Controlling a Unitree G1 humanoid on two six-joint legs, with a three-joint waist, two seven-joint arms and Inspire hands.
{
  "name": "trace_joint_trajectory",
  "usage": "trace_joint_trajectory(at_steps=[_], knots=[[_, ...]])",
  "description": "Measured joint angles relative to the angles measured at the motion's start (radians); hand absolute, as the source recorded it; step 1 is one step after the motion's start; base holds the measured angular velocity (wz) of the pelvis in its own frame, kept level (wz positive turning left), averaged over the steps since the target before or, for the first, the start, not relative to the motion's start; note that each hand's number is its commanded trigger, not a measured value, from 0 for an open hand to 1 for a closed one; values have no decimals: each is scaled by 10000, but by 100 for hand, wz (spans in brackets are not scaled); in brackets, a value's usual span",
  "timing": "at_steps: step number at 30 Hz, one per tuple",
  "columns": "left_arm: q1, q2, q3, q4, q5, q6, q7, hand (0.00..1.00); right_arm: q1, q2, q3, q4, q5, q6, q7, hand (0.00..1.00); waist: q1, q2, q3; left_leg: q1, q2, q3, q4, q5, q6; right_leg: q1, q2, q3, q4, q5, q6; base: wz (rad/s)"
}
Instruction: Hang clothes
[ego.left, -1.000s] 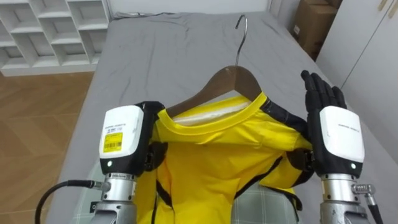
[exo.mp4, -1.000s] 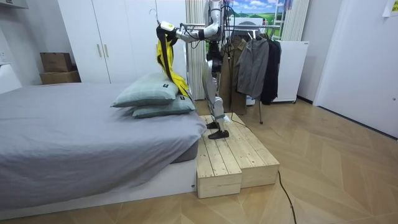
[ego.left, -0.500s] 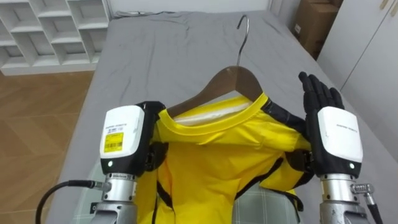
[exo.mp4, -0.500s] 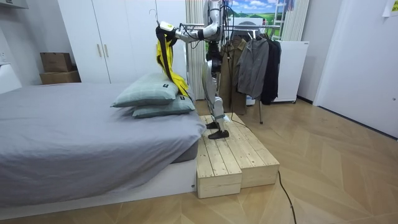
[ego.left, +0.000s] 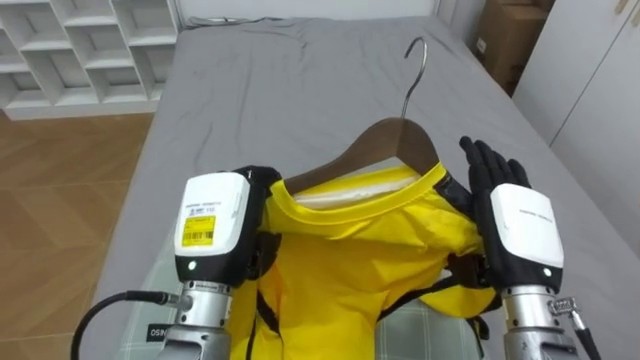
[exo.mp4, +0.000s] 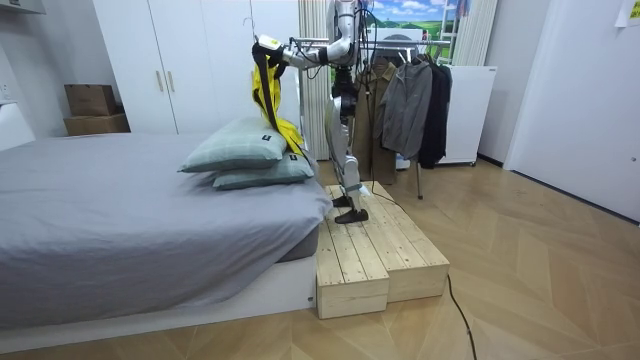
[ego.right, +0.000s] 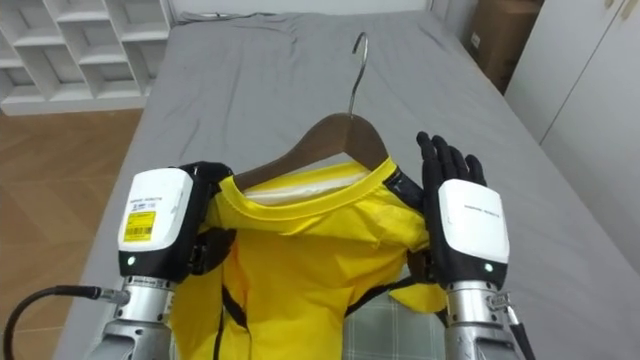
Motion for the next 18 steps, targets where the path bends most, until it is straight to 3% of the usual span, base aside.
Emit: trace_joint_trajectory(at_steps=[10,18], knots=[[0,-15,-151,-22,184,82,-102,100,0,147,102,58,80,81,16,0,81,-19,12,7,9,-19,0,0,0,20,2,23,16,0,0,0],[0,-15,-165,-21,161,82,-178,100,0,147,203,70,500,80,16,0,88,-139,87,3,9,-18,0,0,0,24,2,29,6,-1,-1,0]])
